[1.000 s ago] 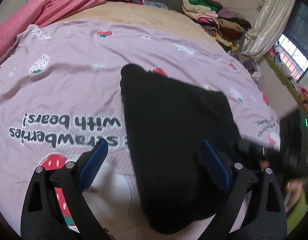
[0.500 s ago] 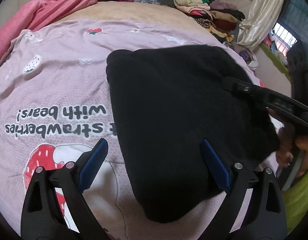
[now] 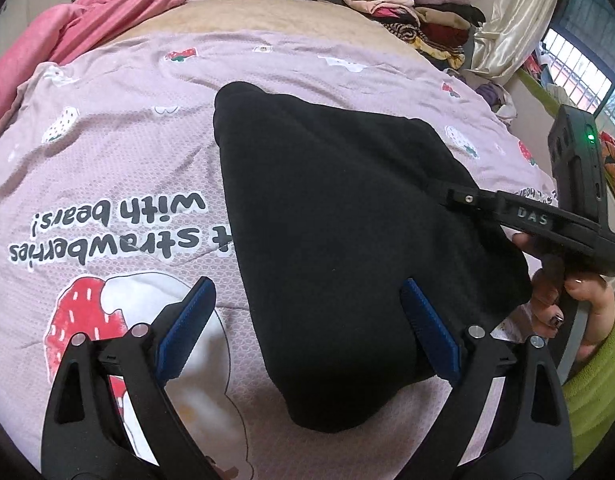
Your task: Fold small clothes
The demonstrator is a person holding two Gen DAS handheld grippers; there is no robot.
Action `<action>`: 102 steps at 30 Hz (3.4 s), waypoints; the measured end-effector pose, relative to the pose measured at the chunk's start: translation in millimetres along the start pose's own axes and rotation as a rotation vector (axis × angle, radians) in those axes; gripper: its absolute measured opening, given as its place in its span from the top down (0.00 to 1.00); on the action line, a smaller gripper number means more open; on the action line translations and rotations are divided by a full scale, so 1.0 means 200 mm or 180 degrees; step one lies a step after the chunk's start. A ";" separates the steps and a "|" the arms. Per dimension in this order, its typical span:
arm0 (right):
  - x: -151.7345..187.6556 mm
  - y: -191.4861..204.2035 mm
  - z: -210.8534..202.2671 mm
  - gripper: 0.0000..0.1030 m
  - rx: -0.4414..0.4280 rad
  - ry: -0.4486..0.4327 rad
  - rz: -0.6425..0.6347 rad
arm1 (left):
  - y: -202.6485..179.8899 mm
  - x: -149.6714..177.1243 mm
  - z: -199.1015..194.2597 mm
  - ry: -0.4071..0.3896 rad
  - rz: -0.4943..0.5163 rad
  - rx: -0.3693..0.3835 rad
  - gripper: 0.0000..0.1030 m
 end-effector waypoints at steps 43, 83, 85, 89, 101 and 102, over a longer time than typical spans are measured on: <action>0.50 0.40 -0.94 0.04 0.0846 -0.1188 -0.0800 | -0.01 0.23 -0.56 -0.0458 0.0098 -0.0029 0.09; 1.04 0.53 -0.97 0.04 0.1232 -0.1175 -0.0893 | 0.06 0.63 -0.72 -0.0587 0.0166 -0.0149 0.09; 1.04 0.53 -0.97 0.04 0.1236 -0.1183 -0.0898 | 0.05 0.64 -0.72 -0.0583 0.0172 -0.0166 0.09; 1.04 0.52 -0.97 0.04 0.1241 -0.1164 -0.0919 | 0.05 0.64 -0.71 -0.0581 0.0199 -0.0196 0.09; 1.04 0.53 -0.97 0.04 0.1265 -0.1149 -0.0928 | 0.06 0.64 -0.72 -0.0577 0.0187 -0.0269 0.09; 1.05 0.53 -0.97 0.04 0.1272 -0.1146 -0.0931 | 0.06 0.64 -0.72 -0.0577 0.0187 -0.0270 0.09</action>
Point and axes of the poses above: each gripper's, at about its wrist camera, not at the fingertips, and z roughly the way its jaws point, y to its left, x to its underside, the point moved 1 cm from there along z, roughly the way its jaws point, and after that the axes turned 14 degrees about -y, right-handed, at the moved point
